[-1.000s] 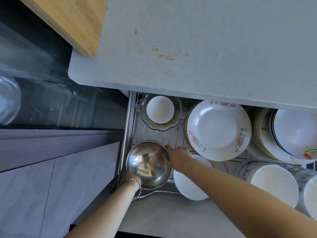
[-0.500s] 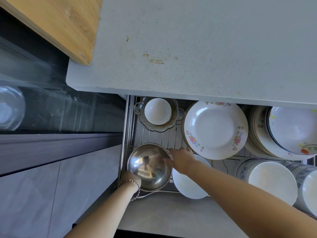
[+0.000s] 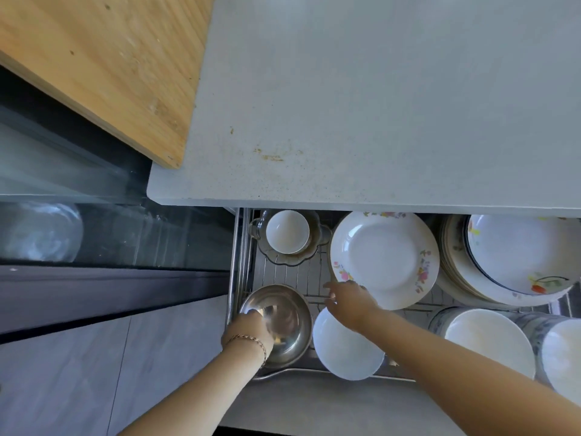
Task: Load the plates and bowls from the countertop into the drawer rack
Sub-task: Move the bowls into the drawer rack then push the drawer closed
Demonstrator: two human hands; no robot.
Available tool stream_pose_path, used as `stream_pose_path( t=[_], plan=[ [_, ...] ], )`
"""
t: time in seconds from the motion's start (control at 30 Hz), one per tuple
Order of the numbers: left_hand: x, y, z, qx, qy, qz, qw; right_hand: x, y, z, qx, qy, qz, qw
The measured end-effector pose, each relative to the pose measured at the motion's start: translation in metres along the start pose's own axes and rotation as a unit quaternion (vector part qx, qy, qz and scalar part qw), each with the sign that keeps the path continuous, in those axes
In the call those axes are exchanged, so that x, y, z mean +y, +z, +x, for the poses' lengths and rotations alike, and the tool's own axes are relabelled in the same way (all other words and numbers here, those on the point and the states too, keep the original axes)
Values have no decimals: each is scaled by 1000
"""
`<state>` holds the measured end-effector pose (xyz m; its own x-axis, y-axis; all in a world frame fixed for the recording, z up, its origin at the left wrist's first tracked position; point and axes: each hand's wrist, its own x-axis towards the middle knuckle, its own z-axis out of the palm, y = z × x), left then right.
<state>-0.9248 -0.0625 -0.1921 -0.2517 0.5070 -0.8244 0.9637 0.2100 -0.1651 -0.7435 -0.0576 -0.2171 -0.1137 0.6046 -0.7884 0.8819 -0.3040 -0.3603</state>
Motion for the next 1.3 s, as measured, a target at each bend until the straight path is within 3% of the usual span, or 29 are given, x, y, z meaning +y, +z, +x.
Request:
stream_pose_path(
  t=[0.1,0.23,0.43,0.67,0.83,1.0,1.1,1.3],
  plan=[
    [26,-34,-30,45,110,-15,993,10,-39,-27,7,-4,8,1000],
    [65,-88,-78,103,186,-132,968,23,-102,-76,12,-38,-15,999],
    [122,-180,-116,186,211,-351,893,16,-214,-123,123,-87,10,988],
    [181,-272,-104,223,241,-386,862,12,-326,-86,233,-46,147,960],
    [221,-326,-56,222,264,-375,860,11,-404,-35,282,16,385,878],
    [241,-357,-2,206,279,-350,870,17,-466,19,226,52,587,776],
    [244,-362,19,210,291,-321,876,20,-484,43,214,60,648,728],
    [245,-368,36,206,310,-300,879,17,-488,74,228,37,691,686]
  ],
)
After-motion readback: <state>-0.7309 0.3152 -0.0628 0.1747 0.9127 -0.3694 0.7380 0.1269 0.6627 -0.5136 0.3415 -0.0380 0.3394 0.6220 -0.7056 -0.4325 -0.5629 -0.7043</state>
